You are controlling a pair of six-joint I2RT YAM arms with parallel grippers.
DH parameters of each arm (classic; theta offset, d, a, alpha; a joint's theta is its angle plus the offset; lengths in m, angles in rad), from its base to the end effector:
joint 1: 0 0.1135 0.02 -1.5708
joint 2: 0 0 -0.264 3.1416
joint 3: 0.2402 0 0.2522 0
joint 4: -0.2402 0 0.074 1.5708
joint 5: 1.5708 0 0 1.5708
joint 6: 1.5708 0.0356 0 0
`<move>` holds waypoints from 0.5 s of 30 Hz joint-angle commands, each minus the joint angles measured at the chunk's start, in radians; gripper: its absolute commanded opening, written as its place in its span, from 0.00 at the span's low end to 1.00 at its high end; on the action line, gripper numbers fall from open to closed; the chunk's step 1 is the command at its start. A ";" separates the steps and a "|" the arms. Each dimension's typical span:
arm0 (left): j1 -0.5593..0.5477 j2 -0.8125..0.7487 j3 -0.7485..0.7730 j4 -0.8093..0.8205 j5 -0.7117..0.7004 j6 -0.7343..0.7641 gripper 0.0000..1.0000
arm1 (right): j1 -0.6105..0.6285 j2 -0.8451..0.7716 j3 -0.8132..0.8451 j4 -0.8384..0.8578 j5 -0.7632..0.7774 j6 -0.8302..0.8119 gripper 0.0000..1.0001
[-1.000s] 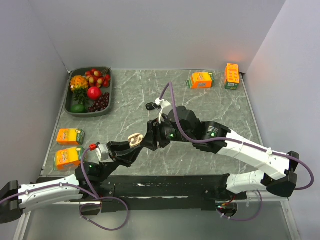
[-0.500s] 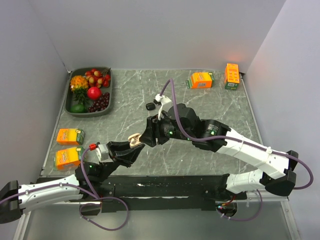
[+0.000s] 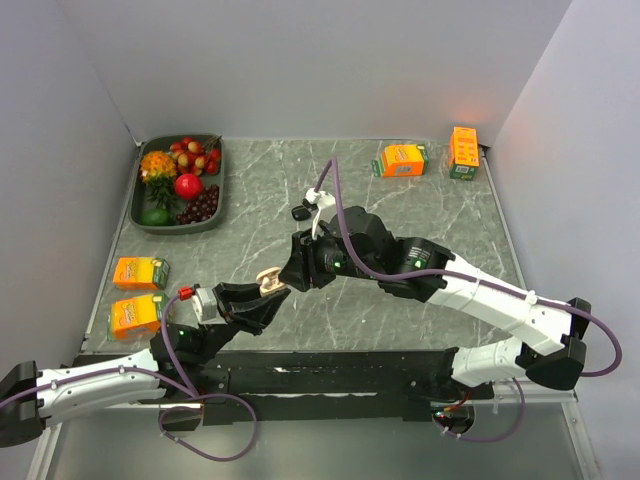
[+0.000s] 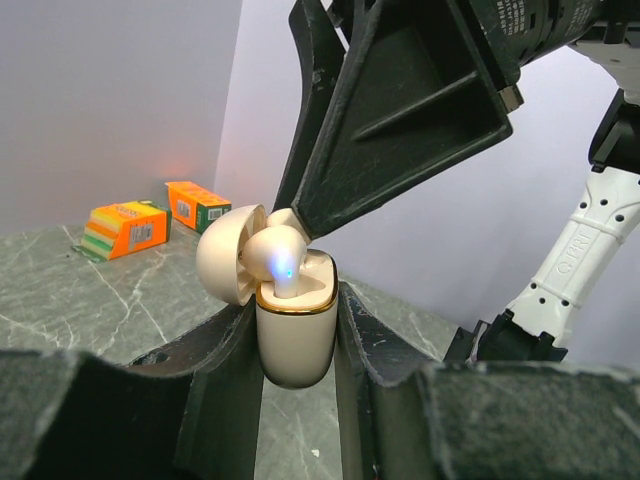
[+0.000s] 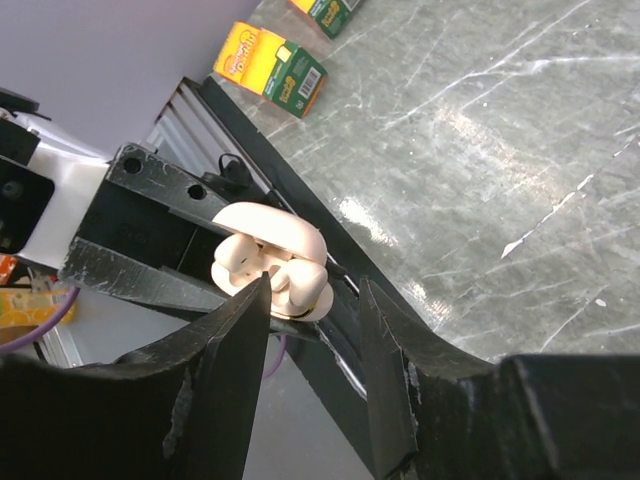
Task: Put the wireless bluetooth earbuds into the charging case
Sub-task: Close the charging case.
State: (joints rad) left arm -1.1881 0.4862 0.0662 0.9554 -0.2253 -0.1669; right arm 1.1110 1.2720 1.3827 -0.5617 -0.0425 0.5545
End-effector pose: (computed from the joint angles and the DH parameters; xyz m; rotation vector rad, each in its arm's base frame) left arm 0.0553 -0.1160 0.2472 0.3445 1.0589 -1.1059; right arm 0.1219 0.2496 0.4047 -0.6326 2.1080 1.0519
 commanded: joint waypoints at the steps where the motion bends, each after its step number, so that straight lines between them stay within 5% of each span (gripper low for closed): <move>1: -0.005 -0.005 0.024 0.023 0.021 -0.019 0.02 | -0.013 0.007 0.042 0.032 0.001 -0.004 0.47; 15: -0.004 -0.015 0.026 0.008 0.023 -0.026 0.01 | -0.011 0.001 0.029 0.054 -0.007 -0.011 0.31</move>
State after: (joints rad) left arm -1.1881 0.4805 0.0662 0.9489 -0.2230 -0.1783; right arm 1.1030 1.2800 1.3827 -0.5430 -0.0452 0.5510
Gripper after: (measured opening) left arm 0.334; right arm 0.347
